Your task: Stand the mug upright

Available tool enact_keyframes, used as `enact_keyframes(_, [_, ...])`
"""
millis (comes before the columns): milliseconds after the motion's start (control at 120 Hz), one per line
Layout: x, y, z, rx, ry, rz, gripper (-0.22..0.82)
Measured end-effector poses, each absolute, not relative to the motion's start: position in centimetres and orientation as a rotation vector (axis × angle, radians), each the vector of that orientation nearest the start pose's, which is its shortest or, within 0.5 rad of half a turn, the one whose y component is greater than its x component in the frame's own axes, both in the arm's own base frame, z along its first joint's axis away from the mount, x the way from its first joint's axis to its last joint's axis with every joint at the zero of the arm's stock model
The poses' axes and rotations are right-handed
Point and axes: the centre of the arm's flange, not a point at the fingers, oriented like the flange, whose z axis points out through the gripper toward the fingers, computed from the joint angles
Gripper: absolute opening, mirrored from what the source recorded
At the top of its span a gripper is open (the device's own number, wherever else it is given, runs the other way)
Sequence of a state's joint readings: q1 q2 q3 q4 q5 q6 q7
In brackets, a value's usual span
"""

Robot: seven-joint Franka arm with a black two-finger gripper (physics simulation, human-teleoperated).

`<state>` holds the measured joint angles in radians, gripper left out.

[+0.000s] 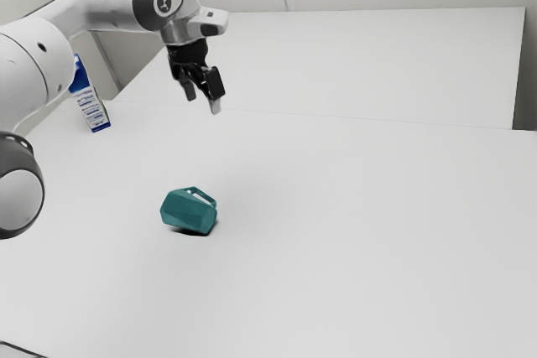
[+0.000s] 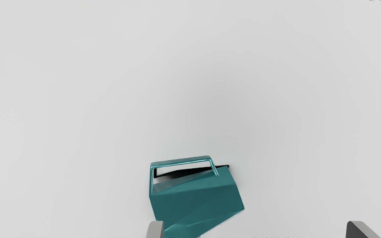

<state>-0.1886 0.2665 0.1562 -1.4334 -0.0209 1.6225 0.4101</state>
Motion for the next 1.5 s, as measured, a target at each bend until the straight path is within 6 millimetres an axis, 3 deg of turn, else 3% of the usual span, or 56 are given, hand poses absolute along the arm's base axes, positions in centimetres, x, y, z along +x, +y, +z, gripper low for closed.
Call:
enact_keyframes(133, [63.0,-3.1,53.2,-3.07,0.602,0.148,0.6])
enact_keyframes(217, [61.8,-2.2,51.6,-3.114,0.535,0.207,0.6])
enact_keyframes(358, [57.5,2.6,48.9,-3.235,0.342,0.253,0.6])
enact_keyframes(517, [54.9,9.4,45.7,-3.366,0.117,0.278,0.6])
enact_keyframes(742, [53.8,13.3,42.1,-3.466,0.107,0.282,0.6])
enact_keyframes(1083, [55.1,14.4,36.6,-3.608,0.292,0.089,0.6])
enact_keyframes(1500, [54.6,16.0,34.4,-3.642,0.506,-0.098,0.6])
